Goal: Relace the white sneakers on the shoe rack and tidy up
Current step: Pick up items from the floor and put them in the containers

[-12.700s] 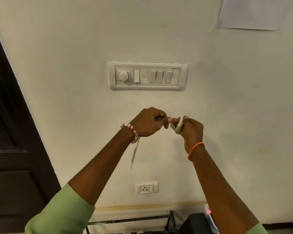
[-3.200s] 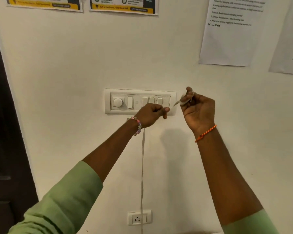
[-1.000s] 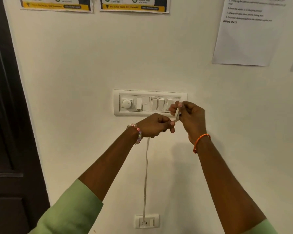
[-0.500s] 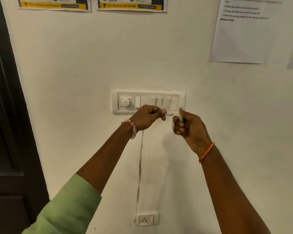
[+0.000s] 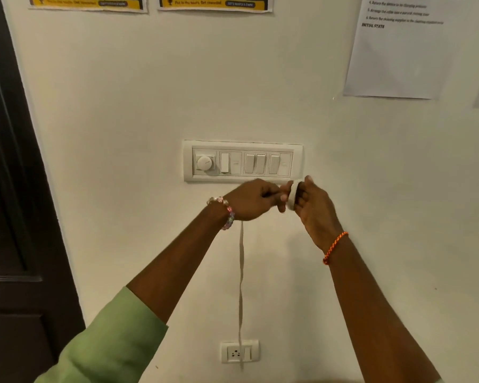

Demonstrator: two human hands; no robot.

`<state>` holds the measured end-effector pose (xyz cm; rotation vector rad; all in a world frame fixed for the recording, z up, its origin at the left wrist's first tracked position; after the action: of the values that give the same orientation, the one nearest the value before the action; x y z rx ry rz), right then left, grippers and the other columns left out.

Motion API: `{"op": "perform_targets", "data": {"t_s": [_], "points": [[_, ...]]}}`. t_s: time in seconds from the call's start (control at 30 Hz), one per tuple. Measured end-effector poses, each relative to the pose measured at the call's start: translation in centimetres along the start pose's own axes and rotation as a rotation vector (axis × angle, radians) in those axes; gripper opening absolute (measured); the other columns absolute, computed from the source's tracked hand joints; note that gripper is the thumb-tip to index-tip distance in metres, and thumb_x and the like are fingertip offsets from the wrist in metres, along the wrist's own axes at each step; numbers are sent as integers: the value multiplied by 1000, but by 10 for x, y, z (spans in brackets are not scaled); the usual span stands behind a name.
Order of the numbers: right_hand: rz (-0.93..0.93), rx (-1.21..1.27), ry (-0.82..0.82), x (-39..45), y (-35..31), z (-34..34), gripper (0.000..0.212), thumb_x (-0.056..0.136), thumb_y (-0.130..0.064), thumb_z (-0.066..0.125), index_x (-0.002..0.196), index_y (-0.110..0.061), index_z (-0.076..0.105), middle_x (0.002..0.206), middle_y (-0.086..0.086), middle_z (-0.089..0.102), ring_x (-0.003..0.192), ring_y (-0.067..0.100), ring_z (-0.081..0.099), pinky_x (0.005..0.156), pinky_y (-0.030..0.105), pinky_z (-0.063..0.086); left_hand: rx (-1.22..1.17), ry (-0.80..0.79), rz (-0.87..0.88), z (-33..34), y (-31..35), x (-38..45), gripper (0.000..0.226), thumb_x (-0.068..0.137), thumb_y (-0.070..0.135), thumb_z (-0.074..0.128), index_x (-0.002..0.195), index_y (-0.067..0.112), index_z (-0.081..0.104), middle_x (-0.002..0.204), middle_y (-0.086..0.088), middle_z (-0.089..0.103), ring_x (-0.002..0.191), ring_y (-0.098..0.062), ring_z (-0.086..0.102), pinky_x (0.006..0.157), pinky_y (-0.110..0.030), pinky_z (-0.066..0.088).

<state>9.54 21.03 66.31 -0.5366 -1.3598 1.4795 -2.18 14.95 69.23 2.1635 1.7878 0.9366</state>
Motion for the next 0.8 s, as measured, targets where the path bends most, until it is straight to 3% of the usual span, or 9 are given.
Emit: {"op": "perform_targets", "data": {"t_s": [0.1, 0.2, 0.3, 0.33, 0.4, 0.47, 0.57, 0.67, 0.8], "points": [[43, -282, -69, -9, 3, -1, 53, 103, -37, 24, 85, -8, 65, 83, 15, 69, 77, 25, 68, 78, 32, 56, 18, 98, 16, -14, 1, 6, 29, 96, 31, 52, 90, 10, 72, 90, -19, 68, 84, -31, 62, 79, -36, 47], [67, -402, -125, -17, -2, 0, 67, 101, -45, 22, 74, -5, 68, 65, 11, 63, 56, 18, 59, 62, 28, 53, -22, 144, 7, -20, -1, 11, 29, 94, 31, 56, 88, 8, 72, 76, -15, 64, 67, -18, 53, 67, -29, 40], [141, -240, -145, -18, -6, 0, 70, 100, -49, 21, 71, -2, 64, 51, 6, 51, 43, 13, 45, 49, 23, 43, -140, 181, -7, -20, -4, 11, 27, 92, 29, 59, 87, 6, 71, 63, 12, 57, 58, 1, 50, 63, -19, 39], [167, -133, -152, -18, -7, 0, 69, 100, -49, 21, 73, 0, 62, 49, 4, 51, 41, 11, 42, 45, 22, 41, -181, 181, -14, -17, -5, 10, 26, 93, 28, 58, 86, 6, 70, 57, 16, 54, 51, 3, 47, 58, -14, 37], [195, 117, -157, -16, -12, 0, 65, 100, -47, 23, 81, 3, 60, 51, 3, 56, 40, 10, 47, 43, 20, 43, -273, 182, -29, -9, -8, 8, 27, 95, 29, 55, 79, 11, 67, 49, 7, 41, 36, -2, 32, 43, -11, 28], [181, 372, -169, -14, -17, -1, 63, 100, -45, 27, 93, 7, 60, 64, 9, 65, 50, 12, 59, 51, 21, 52, -345, 179, -60, -3, -12, 8, 30, 96, 32, 51, 73, 18, 63, 56, 0, 35, 39, -4, 26, 41, -15, 25], [114, 663, -155, -12, -23, -6, 60, 97, -44, 34, 106, 10, 57, 93, 21, 70, 81, 26, 71, 75, 33, 59, -376, 73, -137, 9, -18, 8, 33, 97, 37, 48, 73, 20, 62, 62, 1, 38, 46, -10, 27, 44, -20, 25], [55, 784, -100, -8, -25, -6, 66, 94, -47, 38, 111, 14, 53, 108, 29, 65, 102, 35, 65, 88, 40, 54, -312, -61, -157, 21, -16, 8, 33, 97, 37, 48, 74, 19, 62, 64, 0, 40, 48, -11, 29, 44, -19, 27], [22, 799, 51, -1, -21, -3, 68, 94, -49, 42, 119, 15, 47, 118, 30, 58, 110, 37, 60, 92, 41, 51, -117, -152, -94, 21, -4, 9, 33, 98, 35, 47, 76, 17, 63, 65, 0, 44, 46, -7, 36, 45, -14, 32]]}}
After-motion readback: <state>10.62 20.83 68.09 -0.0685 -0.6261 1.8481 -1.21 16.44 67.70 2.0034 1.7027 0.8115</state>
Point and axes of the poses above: each hand's wrist, its own x-axis towards the middle knuckle, its own z-axis out of the palm, y = z × x, the point moved 4 cm from there along x, towards the middle knuckle
